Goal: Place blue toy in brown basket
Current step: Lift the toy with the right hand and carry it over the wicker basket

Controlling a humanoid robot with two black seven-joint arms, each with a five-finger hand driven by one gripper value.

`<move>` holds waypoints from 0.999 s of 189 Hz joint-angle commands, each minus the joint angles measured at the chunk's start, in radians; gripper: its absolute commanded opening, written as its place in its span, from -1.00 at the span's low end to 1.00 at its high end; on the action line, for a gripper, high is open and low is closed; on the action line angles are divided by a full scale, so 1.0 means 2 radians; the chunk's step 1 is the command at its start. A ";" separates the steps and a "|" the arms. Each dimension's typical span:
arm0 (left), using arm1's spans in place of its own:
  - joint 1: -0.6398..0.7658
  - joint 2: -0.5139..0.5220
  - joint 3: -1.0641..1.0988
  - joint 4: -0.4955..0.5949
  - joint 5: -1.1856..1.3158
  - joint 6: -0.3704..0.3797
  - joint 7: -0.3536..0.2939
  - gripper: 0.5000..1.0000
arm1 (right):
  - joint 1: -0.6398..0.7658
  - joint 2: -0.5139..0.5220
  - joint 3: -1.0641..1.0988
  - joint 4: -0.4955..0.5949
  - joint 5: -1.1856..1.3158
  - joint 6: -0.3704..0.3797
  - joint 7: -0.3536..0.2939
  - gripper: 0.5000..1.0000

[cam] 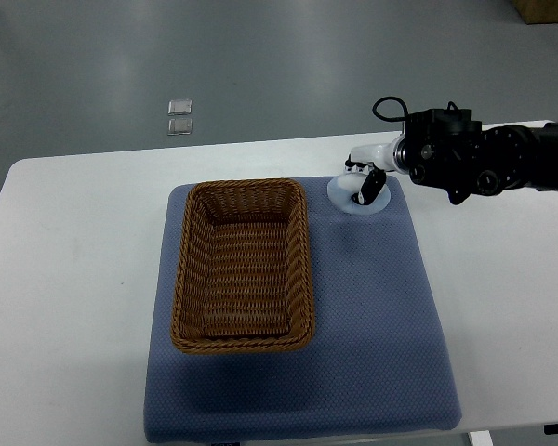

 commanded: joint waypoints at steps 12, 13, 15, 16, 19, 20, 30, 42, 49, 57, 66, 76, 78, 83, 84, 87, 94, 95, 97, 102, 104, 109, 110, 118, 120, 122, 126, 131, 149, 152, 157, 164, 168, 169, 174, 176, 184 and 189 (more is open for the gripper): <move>0.000 0.000 0.000 0.001 0.000 0.000 0.000 1.00 | 0.075 -0.033 0.030 0.063 0.007 0.033 0.000 -1.00; 0.000 0.000 0.000 0.001 0.000 0.000 0.000 1.00 | 0.079 -0.034 0.031 0.067 0.007 0.034 0.000 -1.00; 0.000 0.000 0.000 0.001 0.000 0.000 0.000 1.00 | 0.084 -0.034 0.031 0.072 0.008 0.034 0.000 -1.00; 0.000 0.000 0.000 0.001 0.000 0.000 0.000 1.00 | 0.084 -0.034 0.031 0.072 0.008 0.034 0.000 -1.00; 0.000 0.000 0.000 0.001 0.000 0.000 0.000 1.00 | 0.088 -0.034 0.032 0.076 0.009 0.034 0.000 -1.00; 0.000 0.000 -0.001 0.001 0.000 0.000 0.000 1.00 | 0.092 -0.034 0.034 0.080 0.010 0.034 0.000 -1.00; 0.000 0.000 0.000 0.002 0.000 0.000 0.000 1.00 | 0.112 -0.034 0.036 0.109 0.018 0.035 0.001 -1.00; 0.000 0.000 0.000 0.001 0.000 0.000 0.000 1.00 | 0.141 -0.025 0.036 0.141 0.040 0.036 0.002 -1.00; 0.000 0.000 0.000 0.001 0.000 0.000 0.000 1.00 | 0.154 -0.018 0.036 0.152 0.054 0.036 0.002 -1.00; 0.000 0.000 0.000 0.001 0.000 0.000 0.000 1.00 | 0.166 0.001 0.036 0.159 0.070 0.036 0.002 -1.00; 0.000 0.000 0.000 0.001 0.000 0.000 0.000 1.00 | 0.171 0.020 0.036 0.159 0.079 0.034 0.002 -1.00; 0.000 0.000 0.000 0.002 0.000 0.000 0.000 1.00 | 0.172 0.043 0.036 0.155 0.081 0.031 0.002 -1.00; 0.000 0.000 0.000 0.002 0.000 0.000 0.000 1.00 | 0.171 0.048 0.036 0.155 0.081 0.030 0.002 -1.00; 0.000 0.000 -0.001 0.002 0.000 0.000 0.000 1.00 | 0.169 0.064 0.036 0.150 0.081 0.028 0.003 -1.00; 0.000 0.000 -0.001 0.002 0.000 0.000 0.000 1.00 | 0.169 0.064 0.036 0.150 0.081 0.028 0.003 -1.00; 0.000 0.000 -0.001 0.002 0.000 0.000 0.000 1.00 | 0.169 0.075 0.036 0.146 0.081 0.026 0.003 -1.00; 0.000 0.000 -0.001 0.002 0.000 0.000 0.000 1.00 | 0.166 0.091 0.036 0.142 0.081 0.021 0.003 -1.00; 0.000 0.000 -0.001 0.002 0.000 0.000 0.000 1.00 | 0.166 0.091 0.036 0.142 0.081 0.021 0.004 -1.00; 0.000 0.000 -0.001 0.002 0.000 0.000 0.000 1.00 | 0.165 0.095 0.036 0.142 0.082 0.018 0.004 -1.00; 0.000 0.000 -0.001 0.002 0.000 0.000 0.000 1.00 | 0.160 0.105 0.036 0.141 0.082 0.014 0.007 -0.99; 0.000 0.000 -0.001 0.002 0.000 0.000 0.000 1.00 | 0.158 0.108 0.036 0.140 0.082 0.012 0.009 -0.99; 0.000 0.000 -0.001 0.002 0.000 0.000 0.000 1.00 | 0.154 0.115 0.036 0.139 0.081 0.010 0.011 -0.98; 0.000 0.000 -0.001 0.002 0.000 0.000 0.000 1.00 | 0.151 0.118 0.036 0.138 0.081 0.008 0.012 -0.98; 0.000 0.000 -0.001 0.002 0.000 0.000 0.000 1.00 | 0.141 0.123 0.036 0.131 0.081 0.004 0.015 -0.98; 0.000 0.000 -0.001 0.002 0.000 0.000 0.000 1.00 | 0.141 0.123 0.036 0.131 0.081 0.004 0.015 -0.98; 0.000 0.000 -0.001 0.002 0.000 0.001 0.000 1.00 | 0.138 0.123 0.036 0.127 0.081 0.002 0.015 -0.98; 0.000 0.000 -0.001 0.002 0.000 0.000 0.000 1.00 | 0.132 0.123 0.036 0.121 0.078 0.000 0.015 -0.98; 0.000 0.000 -0.001 0.002 0.000 0.000 0.000 1.00 | 0.122 0.123 0.036 0.112 0.077 -0.002 0.015 -0.97; 0.000 0.000 -0.001 0.001 0.000 0.000 0.000 1.00 | 0.095 0.123 0.035 0.099 0.074 -0.006 0.015 -0.97; 0.000 0.000 -0.001 0.001 0.000 0.000 0.000 1.00 | 0.089 0.123 0.035 0.096 0.072 -0.008 0.015 -0.97; 0.000 0.000 -0.001 0.001 0.000 0.000 0.000 1.00 | 0.082 0.123 0.035 0.092 0.070 -0.009 0.015 -0.95; 0.000 0.000 -0.001 0.001 0.000 0.000 0.000 1.00 | 0.069 0.123 0.035 0.084 0.063 -0.012 0.015 -0.92; 0.000 0.000 -0.001 0.001 0.000 0.000 0.000 1.00 | 0.065 0.123 0.035 0.081 0.061 -0.012 0.015 -0.91; 0.000 0.000 -0.001 0.001 0.000 0.000 0.000 1.00 | 0.062 0.123 0.035 0.079 0.059 -0.012 0.016 -0.90; 0.000 0.000 -0.001 0.001 0.000 0.000 0.000 1.00 | 0.055 0.123 0.035 0.074 0.054 -0.013 0.016 -0.89; 0.000 0.000 -0.001 0.001 0.000 0.000 0.000 1.00 | 0.052 0.123 0.035 0.072 0.052 -0.013 0.016 -0.89; 0.000 0.000 -0.001 0.002 0.000 0.000 0.000 1.00 | 0.037 0.123 0.035 0.063 0.044 -0.015 0.016 -0.88; 0.000 0.000 -0.001 0.002 0.000 0.000 0.000 1.00 | 0.029 0.123 0.035 0.059 0.039 -0.015 0.016 -0.88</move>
